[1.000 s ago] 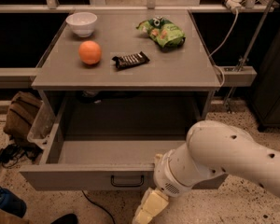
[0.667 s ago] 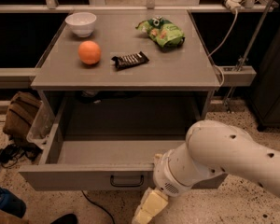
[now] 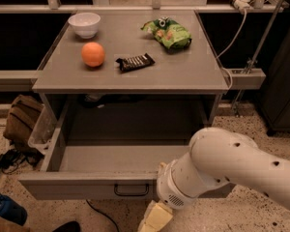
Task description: Open top drawer
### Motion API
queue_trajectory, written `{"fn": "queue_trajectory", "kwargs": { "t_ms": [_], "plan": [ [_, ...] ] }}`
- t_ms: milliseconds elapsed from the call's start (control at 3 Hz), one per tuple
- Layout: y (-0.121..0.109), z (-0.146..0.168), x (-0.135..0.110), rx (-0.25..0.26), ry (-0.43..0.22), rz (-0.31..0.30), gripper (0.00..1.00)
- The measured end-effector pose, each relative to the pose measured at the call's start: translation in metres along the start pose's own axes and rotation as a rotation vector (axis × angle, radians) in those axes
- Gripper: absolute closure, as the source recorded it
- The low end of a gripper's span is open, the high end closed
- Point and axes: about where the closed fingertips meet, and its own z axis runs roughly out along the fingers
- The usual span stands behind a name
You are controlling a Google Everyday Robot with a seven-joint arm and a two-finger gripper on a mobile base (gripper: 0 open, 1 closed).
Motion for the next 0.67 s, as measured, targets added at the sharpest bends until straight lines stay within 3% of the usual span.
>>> {"fn": "queue_trajectory", "kwargs": {
  "t_ms": [333, 667],
  "plan": [
    [0.009, -0.002, 0.005, -0.003, 0.003, 0.015, 0.00],
    [0.044, -0.008, 0.016, -0.012, 0.015, 0.033, 0.00]
  ]
}}
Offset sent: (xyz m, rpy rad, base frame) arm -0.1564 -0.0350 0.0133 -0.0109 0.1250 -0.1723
